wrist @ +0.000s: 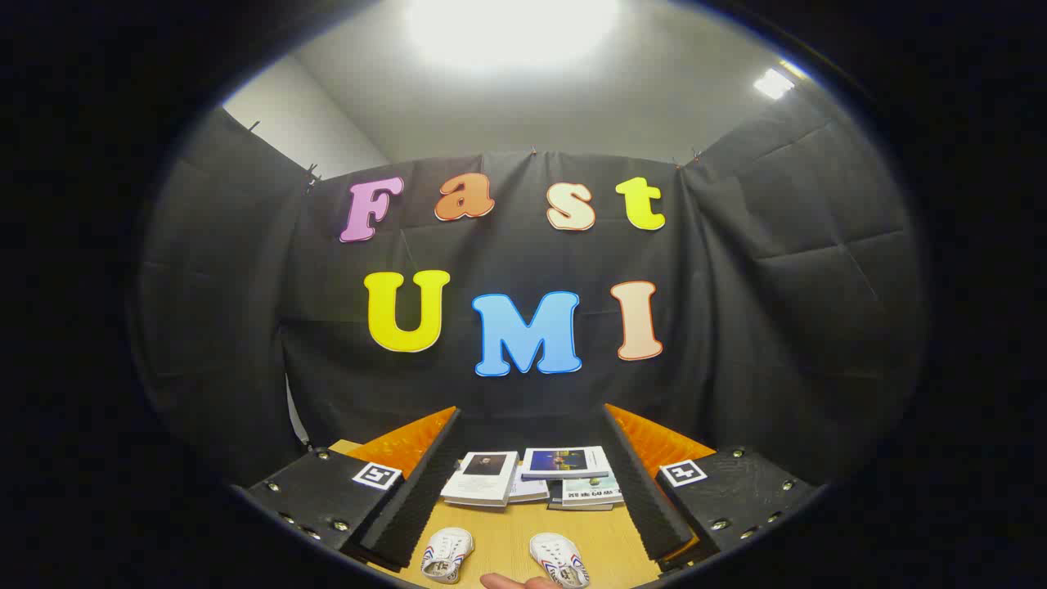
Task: Open the storage box then place both shoes into the box .Put the left shoe in first, then the right shoe, with the right side of both shoes facing outward in a uniform manner.
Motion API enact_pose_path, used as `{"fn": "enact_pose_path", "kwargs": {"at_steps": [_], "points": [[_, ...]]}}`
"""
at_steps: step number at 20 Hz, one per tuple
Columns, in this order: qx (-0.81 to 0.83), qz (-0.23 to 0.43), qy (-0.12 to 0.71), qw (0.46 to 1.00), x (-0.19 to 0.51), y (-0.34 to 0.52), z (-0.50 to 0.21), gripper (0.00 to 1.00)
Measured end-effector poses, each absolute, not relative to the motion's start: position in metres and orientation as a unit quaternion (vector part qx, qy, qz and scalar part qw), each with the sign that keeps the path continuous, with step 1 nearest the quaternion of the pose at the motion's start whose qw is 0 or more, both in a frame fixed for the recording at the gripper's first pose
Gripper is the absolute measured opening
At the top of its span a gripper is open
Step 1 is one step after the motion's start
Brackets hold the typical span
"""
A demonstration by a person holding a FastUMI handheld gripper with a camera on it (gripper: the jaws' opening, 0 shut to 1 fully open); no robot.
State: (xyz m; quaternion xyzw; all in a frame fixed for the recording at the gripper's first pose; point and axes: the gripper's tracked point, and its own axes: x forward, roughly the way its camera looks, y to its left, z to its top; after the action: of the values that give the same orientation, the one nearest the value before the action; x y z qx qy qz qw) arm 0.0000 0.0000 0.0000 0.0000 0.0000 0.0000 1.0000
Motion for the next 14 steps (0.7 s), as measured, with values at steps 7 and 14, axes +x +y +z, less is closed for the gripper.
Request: {"fn": "enact_pose_path", "kwargs": {"at_steps": [7, 14], "points": [[-0.012, 0.012, -0.003, 1.000, 0.015, 0.004, -0.009, 0.99], [-0.011, 0.033, 0.005, 0.999, 0.026, 0.017, -0.019, 0.99]]}}
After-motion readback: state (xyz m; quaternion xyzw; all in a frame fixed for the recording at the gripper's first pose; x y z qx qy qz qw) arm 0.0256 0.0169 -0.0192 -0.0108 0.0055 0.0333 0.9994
